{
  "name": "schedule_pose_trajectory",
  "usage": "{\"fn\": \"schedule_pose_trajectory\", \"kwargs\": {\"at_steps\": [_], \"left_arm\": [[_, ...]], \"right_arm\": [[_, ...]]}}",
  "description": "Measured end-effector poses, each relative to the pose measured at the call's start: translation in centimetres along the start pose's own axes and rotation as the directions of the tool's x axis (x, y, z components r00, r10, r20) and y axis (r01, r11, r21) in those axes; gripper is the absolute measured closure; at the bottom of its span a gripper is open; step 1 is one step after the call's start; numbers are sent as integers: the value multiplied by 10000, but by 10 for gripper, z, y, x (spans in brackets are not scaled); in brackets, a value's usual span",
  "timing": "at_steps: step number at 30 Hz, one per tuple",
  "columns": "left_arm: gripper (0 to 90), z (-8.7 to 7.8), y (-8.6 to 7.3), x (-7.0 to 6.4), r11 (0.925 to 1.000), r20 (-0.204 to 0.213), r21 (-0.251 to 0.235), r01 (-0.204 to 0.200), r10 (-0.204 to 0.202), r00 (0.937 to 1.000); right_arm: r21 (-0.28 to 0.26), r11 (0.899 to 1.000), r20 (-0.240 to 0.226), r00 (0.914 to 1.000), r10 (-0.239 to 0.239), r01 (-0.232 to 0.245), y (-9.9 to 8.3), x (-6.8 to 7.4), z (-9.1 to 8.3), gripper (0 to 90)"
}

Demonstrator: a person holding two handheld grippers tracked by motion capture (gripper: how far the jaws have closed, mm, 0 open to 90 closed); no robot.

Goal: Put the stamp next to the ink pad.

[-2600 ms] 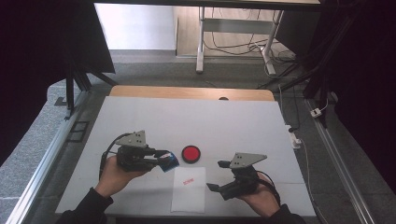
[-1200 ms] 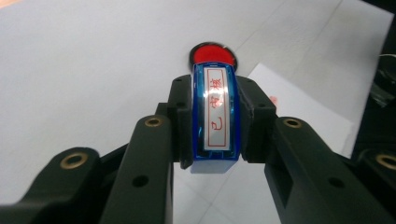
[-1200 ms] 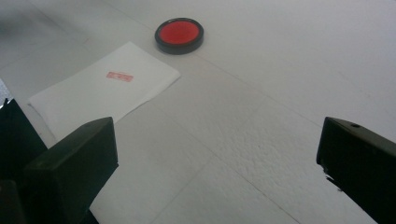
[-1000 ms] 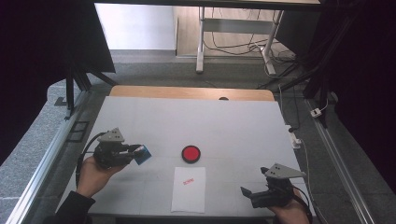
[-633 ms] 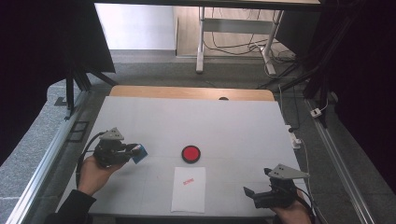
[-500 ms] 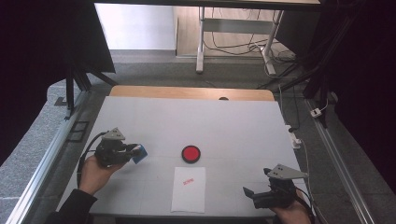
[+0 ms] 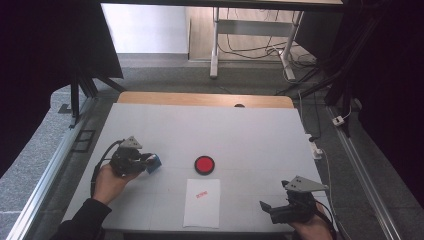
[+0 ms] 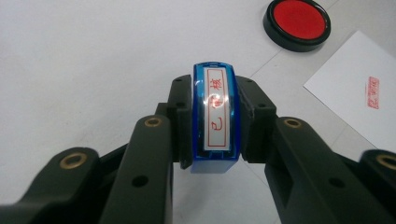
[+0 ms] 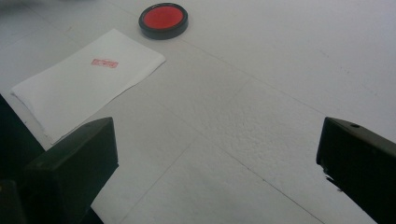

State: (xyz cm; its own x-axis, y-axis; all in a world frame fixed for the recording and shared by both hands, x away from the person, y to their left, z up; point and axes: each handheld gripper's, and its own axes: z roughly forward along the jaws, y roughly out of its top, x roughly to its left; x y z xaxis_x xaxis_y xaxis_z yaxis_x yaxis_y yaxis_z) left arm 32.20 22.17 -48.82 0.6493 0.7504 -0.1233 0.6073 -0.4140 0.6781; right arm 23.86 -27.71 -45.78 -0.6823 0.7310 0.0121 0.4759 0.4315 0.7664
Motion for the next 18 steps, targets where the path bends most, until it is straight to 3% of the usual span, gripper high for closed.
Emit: {"fn": "schedule_pose_trajectory", "kwargs": {"at_steps": [10, 18], "left_arm": [[696, 12, -3, 4, 9989, -85, 428, 207, -204, 9998], [682, 17, -4, 3, 9971, -168, 755, 29, -16, 9999]], "right_arm": [[46, 10000, -15, 10000, -47, 47, 0, 1, 1, 0], [134, 9999, -7, 9999, -107, 107, 0, 1, 1, 0]]}}
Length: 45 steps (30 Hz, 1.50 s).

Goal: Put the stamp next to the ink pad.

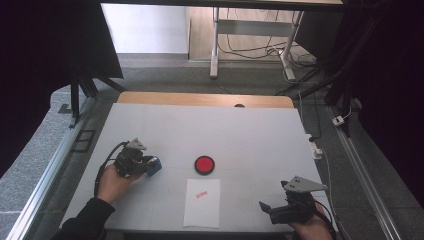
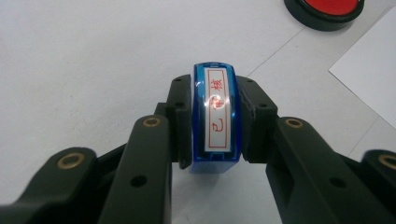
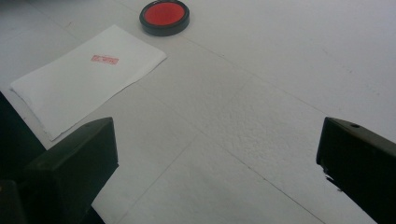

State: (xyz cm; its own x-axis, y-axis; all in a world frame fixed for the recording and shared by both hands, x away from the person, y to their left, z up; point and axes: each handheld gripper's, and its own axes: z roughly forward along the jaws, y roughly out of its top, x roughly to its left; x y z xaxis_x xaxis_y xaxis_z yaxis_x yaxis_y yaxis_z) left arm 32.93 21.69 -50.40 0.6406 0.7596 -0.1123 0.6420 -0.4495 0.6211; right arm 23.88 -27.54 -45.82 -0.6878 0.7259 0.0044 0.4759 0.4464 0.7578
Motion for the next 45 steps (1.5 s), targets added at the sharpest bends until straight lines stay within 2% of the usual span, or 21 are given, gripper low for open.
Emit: {"fn": "schedule_pose_trajectory", "kwargs": {"at_steps": [13, 17, 26, 31, 36, 38, 42, 45], "left_arm": [[541, -6, 1, -1, 9991, 51, -396, 149, -147, 9999], [459, -11, 1, -2, 9975, 198, -656, 254, -242, 9995], [322, -30, 2, -7, 9944, 495, -1054, 125, -73, 9987], [212, -43, 1, -14, 9901, 935, -1341, 423, -298, 9952], [113, -56, -3, -21, 9879, 938, -1421, 627, -496, 9944], [106, -61, -7, -22, 9861, 930, -1472, 770, -637, 9936], [91, -72, -18, -22, 9761, 1141, -1743, 1298, -1109, 9873], [87, -79, -26, -23, 9727, 1175, -1827, 1429, -1228, 9855]], "right_arm": [[12, 10000, -45, 10000, -16, 16, 0, 0, 0, 0], [12, 10000, -52, 10000, -26, 26, 0, 1, 1, 0], [19, 10000, -64, 10000, -29, 29, 0, 1, 1, 0], [16, 10000, -80, 10000, -28, 28, 0, 1, 1, 0], [45, 10000, -98, 9999, -77, 78, 0, 1, 1, 0], [62, 9999, -106, 9999, -107, 108, 0, 1, 1, 0], [74, 9999, -107, 9999, -128, 129, 0, 1, 1, 0], [109, 9999, -110, 9999, -119, 120, 1, 1, 1, 0]]}}
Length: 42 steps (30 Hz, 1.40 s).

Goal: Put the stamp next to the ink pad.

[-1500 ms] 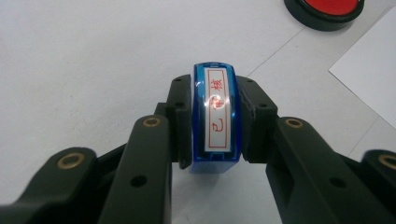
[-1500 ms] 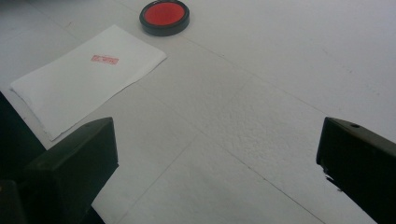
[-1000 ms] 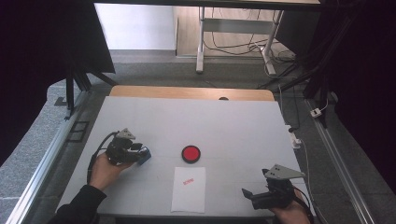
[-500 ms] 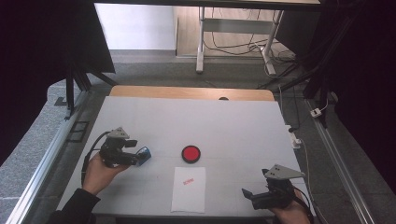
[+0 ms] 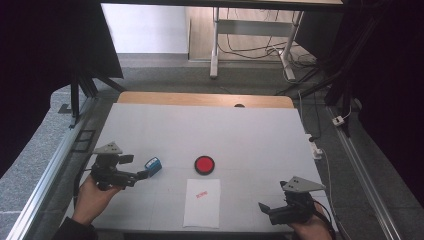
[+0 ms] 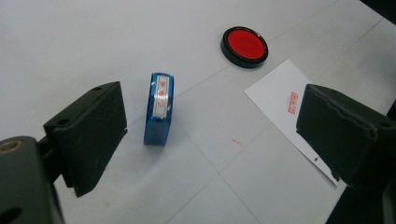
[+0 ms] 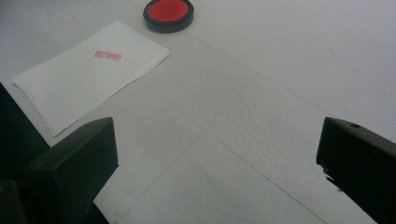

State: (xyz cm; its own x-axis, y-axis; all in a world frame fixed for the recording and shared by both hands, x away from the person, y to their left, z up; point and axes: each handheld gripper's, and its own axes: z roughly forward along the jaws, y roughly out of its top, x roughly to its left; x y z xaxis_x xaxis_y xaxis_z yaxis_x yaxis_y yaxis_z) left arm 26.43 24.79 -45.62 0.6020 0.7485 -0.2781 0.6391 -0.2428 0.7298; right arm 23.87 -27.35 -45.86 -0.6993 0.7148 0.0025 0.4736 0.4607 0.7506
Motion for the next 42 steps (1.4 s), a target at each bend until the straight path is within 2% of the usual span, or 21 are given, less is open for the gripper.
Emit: {"fn": "schedule_pose_trajectory", "kwargs": {"at_steps": [12, 18, 28, 35, 38, 42], "left_arm": [[13, -25, -29, -10, 9997, -125, -220, 54, -57, 9999], [0, -34, -44, -14, 9996, -192, -243, -128, 124, 9997], [0, -46, -70, -14, 9993, 31, -253, 283, -282, 9996], [0, -50, -78, -16, 9994, -358, 90, 331, -328, 9988], [0, -49, -78, -17, 9987, -559, 392, 318, -296, 9980], [0, -48, -78, -17, 9978, -570, 505, 420, -391, 9976]], "right_arm": [[-13, 10000, 38, 9999, 95, -95, 0, -1, 0, 0], [-7, 9997, 90, 9997, 225, -225, 0, -2, 0, 0], [64, 9998, 109, 9997, 208, -208, 0, -1, 1, 0], [81, 9997, 149, 9997, 212, -214, 1, -1, 1, 0], [98, 9998, 153, 9997, 196, -197, 1, -1, 1, 0], [107, 9998, 144, 9997, 192, -193, 1, 0, 1, 0]]}}
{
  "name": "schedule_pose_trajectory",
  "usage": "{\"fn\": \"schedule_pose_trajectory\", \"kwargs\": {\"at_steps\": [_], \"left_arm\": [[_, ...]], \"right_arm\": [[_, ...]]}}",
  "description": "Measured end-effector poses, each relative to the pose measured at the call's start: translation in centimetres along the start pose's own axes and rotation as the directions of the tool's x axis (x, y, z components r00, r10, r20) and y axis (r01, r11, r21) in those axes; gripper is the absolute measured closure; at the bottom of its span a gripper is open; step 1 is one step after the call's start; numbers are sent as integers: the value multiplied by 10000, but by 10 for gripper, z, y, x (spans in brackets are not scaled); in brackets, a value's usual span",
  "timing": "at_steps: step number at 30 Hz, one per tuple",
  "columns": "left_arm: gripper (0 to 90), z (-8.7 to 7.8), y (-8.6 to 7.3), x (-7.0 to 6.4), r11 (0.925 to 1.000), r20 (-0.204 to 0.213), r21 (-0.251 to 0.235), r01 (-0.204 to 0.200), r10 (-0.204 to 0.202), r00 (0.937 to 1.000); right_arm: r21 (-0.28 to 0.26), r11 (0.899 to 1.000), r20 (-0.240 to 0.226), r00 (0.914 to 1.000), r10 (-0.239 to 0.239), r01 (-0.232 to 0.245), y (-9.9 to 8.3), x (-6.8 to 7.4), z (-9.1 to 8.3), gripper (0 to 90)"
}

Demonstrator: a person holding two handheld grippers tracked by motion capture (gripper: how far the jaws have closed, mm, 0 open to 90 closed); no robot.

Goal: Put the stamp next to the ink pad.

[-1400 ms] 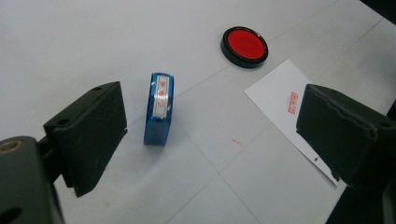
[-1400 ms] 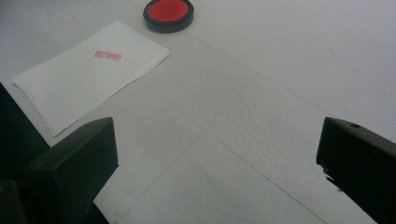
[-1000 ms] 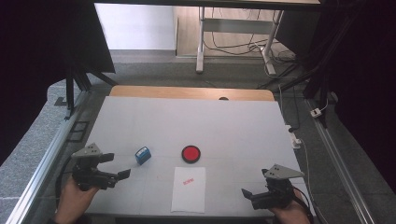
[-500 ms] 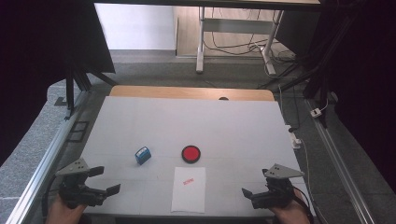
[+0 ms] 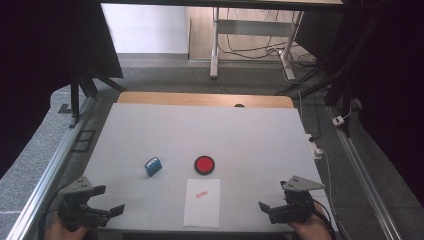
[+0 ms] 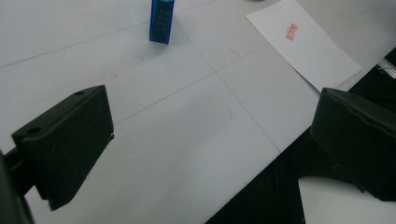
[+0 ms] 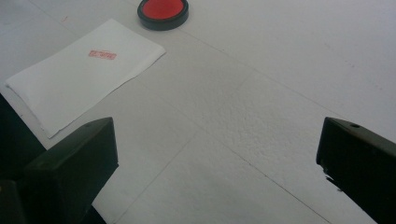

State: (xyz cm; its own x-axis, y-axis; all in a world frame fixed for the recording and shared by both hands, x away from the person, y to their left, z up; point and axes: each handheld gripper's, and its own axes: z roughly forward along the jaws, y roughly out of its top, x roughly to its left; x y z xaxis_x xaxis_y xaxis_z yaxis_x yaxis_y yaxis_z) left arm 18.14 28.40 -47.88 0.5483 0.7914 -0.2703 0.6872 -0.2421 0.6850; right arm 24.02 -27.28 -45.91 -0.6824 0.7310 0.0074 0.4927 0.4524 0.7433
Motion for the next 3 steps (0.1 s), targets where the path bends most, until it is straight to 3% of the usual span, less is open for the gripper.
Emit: {"fn": "schedule_pose_trajectory", "kwargs": {"at_steps": [3], "left_arm": [[0, 0, 1, 1, 10000, 37, -37, 91, -91, 10000]], "right_arm": [[33, 10000, -1, 10000, -55, 55, 0, 0, 0, 0]]}}
